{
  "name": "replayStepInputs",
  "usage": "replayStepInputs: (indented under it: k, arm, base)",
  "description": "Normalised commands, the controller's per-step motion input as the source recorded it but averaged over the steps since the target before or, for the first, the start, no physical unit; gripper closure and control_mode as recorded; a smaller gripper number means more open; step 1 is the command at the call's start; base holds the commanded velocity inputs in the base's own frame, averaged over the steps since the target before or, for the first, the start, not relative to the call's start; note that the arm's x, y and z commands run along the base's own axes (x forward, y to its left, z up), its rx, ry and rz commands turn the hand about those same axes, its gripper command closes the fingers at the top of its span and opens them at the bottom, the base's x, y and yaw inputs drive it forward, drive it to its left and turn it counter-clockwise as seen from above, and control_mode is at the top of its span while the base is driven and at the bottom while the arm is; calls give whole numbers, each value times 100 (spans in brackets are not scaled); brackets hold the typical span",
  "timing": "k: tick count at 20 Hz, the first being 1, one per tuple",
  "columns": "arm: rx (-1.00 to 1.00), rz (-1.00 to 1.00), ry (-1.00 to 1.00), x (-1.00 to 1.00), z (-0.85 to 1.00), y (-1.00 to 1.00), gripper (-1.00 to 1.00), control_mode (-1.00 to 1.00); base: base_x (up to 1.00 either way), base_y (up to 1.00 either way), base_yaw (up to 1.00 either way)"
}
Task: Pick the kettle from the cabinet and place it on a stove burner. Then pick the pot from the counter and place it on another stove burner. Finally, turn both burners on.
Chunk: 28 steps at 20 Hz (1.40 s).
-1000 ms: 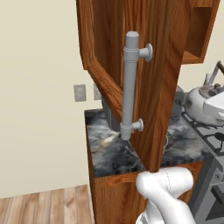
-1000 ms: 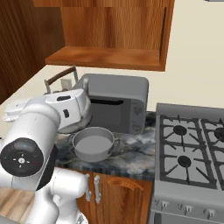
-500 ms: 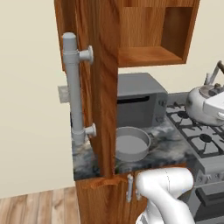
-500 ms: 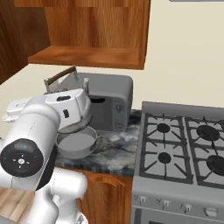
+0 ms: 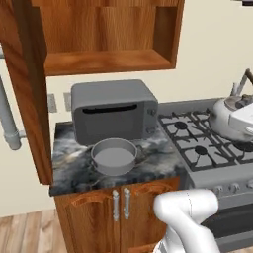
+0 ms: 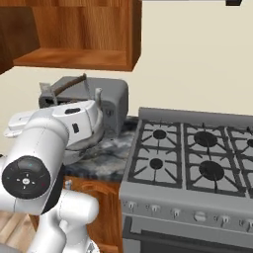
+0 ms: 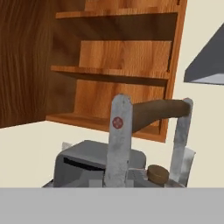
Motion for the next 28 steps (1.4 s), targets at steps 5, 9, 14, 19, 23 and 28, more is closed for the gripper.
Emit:
replayStepInputs:
  k: [5,9,14,19,23,28]
  arm:
    - [0,0,0,0,0,0,100,100]
    - [0,0,0,0,0,0,100,100]
    - [0,0,0,0,0,0,100,100]
    - [0,0,0,0,0,0,100,100]
    - [0,0,0,0,0,0,100,100]
    - [0,0,0,0,0,0,100,100]
  base:
    - [-40,-59,-3]
    - [-2,-64,-1]
    - [0,-61,0]
    - [1,-55,0]
    - [21,-52,0]
    - [42,-41,1]
